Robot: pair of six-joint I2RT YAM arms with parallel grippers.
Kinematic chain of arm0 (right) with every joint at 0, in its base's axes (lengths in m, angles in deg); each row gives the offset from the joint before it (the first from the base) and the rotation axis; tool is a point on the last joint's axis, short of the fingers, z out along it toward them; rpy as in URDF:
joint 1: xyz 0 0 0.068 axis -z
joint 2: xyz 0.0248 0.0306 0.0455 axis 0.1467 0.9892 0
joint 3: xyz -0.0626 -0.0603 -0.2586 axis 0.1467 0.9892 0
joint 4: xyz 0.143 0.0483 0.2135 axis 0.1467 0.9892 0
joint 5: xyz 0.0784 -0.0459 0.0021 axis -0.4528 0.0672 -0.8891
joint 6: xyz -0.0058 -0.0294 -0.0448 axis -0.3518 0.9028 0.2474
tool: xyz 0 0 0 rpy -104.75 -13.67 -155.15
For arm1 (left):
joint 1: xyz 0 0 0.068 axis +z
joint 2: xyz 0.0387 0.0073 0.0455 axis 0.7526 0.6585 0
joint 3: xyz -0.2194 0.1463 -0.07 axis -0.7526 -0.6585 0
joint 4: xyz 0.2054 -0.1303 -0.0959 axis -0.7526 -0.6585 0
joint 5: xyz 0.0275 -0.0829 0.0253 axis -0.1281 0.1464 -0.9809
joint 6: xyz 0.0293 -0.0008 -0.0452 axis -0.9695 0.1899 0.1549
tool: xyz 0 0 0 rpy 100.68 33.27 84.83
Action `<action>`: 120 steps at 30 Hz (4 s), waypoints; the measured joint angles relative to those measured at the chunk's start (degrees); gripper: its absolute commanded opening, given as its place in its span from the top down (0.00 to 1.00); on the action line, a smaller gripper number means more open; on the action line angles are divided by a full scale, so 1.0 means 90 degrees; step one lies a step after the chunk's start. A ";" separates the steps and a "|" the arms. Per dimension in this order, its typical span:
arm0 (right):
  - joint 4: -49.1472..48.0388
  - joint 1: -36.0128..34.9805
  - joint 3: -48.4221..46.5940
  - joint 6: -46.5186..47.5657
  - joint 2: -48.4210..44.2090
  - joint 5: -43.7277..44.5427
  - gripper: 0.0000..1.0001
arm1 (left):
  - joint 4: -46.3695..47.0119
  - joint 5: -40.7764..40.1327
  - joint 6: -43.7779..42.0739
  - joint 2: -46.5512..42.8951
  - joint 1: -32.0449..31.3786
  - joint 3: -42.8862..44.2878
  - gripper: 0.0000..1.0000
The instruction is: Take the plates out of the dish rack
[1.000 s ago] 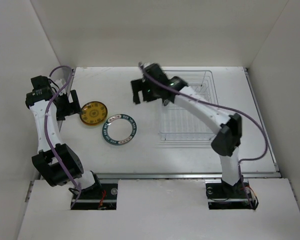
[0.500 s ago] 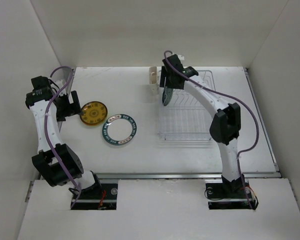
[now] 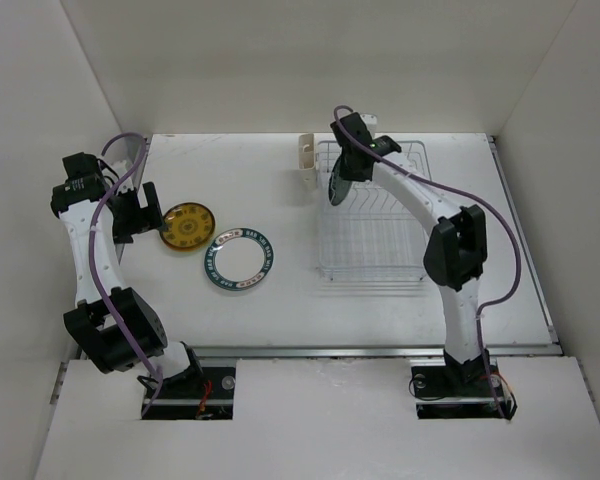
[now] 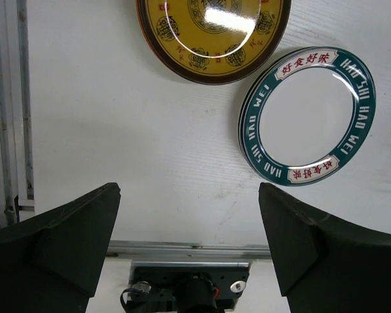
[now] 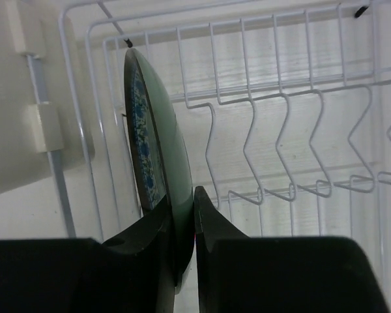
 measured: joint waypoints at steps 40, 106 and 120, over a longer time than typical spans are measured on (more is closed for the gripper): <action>-0.4177 -0.1758 0.1341 -0.0192 -0.0197 -0.6562 1.00 | 0.0112 0.1146 -0.0675 0.0209 -0.1668 -0.0221 0.34; -0.1209 -0.1241 0.2446 -0.0053 -0.4607 0.0362 0.00 | 0.0440 -0.1892 0.0758 0.0631 -0.0049 0.0974 0.01; -0.0503 -0.1236 0.3840 -0.0104 -0.7553 0.4379 0.00 | 0.0634 -0.4709 0.1127 -0.0678 0.0000 0.0767 0.01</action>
